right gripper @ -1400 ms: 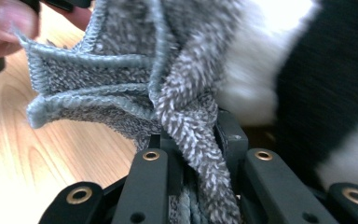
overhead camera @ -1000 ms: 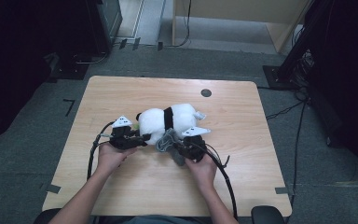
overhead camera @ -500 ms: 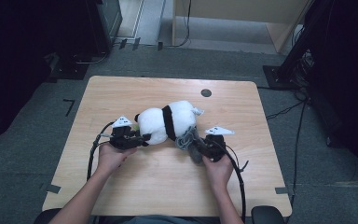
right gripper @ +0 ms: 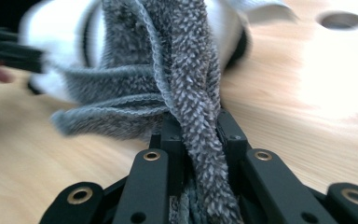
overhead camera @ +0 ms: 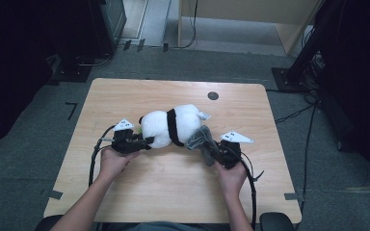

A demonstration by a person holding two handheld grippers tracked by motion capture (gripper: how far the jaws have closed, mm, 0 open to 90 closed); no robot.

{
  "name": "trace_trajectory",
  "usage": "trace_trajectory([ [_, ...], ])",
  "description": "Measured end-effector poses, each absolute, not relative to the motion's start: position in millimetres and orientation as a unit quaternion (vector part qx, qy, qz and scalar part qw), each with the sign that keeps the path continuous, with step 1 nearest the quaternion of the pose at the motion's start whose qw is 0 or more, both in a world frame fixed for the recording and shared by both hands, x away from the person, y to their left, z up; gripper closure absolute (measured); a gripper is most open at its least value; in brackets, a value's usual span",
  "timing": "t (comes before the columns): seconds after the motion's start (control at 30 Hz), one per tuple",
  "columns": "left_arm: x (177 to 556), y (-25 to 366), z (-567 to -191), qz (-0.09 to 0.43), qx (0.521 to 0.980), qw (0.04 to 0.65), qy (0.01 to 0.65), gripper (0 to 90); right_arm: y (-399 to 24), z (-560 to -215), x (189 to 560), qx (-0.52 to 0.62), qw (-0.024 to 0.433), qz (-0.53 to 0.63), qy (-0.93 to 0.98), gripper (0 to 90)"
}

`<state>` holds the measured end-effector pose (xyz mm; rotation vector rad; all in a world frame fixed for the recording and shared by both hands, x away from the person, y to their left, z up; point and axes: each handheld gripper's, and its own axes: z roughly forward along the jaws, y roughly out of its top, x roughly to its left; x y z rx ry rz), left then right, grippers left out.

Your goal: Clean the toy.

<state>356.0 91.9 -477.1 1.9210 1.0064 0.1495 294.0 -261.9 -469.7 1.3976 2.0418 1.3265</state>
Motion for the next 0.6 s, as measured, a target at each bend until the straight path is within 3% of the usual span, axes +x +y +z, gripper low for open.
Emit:
trace_trajectory([
  [0.6, 354.7, 88.7, -476.0, 0.066, 0.782, 0.466, 0.408, 61.0, -144.2, -479.5, 300.2, 0.327, 0.066, 0.443, 0.832, 78.0],
])
